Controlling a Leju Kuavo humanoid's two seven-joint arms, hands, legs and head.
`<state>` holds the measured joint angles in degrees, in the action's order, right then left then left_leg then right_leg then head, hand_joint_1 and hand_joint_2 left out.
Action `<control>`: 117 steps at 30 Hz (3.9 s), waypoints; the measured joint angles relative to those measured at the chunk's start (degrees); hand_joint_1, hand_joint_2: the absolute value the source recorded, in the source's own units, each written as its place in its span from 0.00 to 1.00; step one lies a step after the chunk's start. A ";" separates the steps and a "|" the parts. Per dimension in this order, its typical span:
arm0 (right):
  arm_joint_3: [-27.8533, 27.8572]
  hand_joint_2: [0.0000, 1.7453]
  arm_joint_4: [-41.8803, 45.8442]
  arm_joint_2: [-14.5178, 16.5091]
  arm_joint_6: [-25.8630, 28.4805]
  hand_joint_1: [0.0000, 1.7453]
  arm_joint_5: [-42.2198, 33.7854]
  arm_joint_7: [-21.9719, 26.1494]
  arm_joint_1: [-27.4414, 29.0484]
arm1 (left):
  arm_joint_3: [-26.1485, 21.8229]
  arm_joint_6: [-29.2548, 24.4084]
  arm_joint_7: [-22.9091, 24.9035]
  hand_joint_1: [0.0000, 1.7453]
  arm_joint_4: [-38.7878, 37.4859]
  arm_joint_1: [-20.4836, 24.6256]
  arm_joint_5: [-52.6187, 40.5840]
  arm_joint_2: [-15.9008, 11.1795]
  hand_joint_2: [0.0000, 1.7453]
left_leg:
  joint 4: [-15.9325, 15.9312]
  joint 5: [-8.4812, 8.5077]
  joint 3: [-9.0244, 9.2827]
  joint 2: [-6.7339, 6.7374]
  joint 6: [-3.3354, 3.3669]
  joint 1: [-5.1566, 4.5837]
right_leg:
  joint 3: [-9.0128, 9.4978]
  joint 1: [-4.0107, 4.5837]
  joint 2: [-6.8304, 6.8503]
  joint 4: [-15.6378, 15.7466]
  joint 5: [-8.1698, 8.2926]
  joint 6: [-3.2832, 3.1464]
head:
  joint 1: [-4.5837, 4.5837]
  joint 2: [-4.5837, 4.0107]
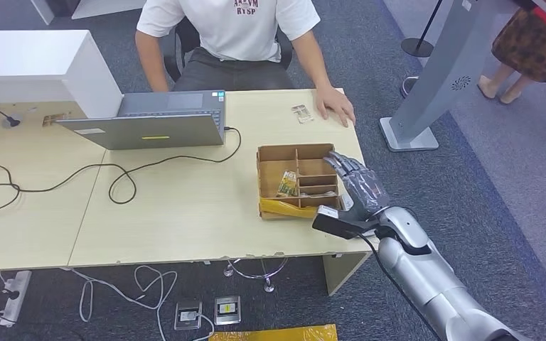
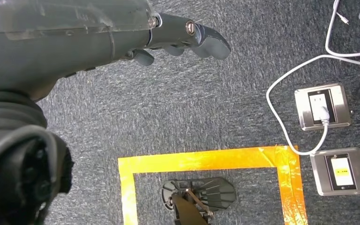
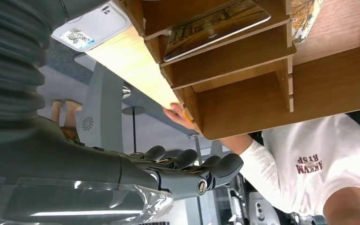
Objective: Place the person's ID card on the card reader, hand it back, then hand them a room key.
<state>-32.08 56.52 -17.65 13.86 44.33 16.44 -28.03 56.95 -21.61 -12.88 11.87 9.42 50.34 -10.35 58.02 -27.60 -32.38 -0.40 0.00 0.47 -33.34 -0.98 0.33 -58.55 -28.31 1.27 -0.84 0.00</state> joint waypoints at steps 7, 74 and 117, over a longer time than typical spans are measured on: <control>-0.79 1.00 -0.09 2.12 -0.19 0.00 -0.18 -2.46 0.54 | 0.94 0.33 0.01 0.00 0.00 0.01 -0.04 -0.19 0.00 | 0.00 0.00 0.01 0.01 0.00 0.01 | -0.01 0.01 -0.01 0.00 0.00 0.00 | 0.01 0.00; -0.20 1.00 -3.70 0.64 -10.62 0.00 -5.44 1.40 -6.31 | 3.16 -0.52 -0.73 0.00 0.00 -0.09 0.31 -0.83 0.00 | 0.01 0.00 0.04 0.07 0.00 0.00 | -0.04 0.01 -0.09 0.01 0.00 0.00 | -0.01 0.00; -0.62 1.00 -3.74 2.13 -13.94 1.00 -3.39 3.34 -4.70 | 5.12 -0.53 -0.56 0.00 0.00 0.59 -0.09 -0.79 0.00 | 0.00 0.00 0.00 0.06 0.00 0.01 | -0.04 0.01 -0.05 0.00 0.00 0.00 | -0.01 0.00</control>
<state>-32.69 52.78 -15.53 -0.08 40.94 19.78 -32.73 62.07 -22.14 -13.44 11.87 10.01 50.24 -11.15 58.03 -27.60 -32.39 -0.34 0.00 0.48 -33.38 -0.96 0.28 -58.55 -28.31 1.27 -0.85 0.00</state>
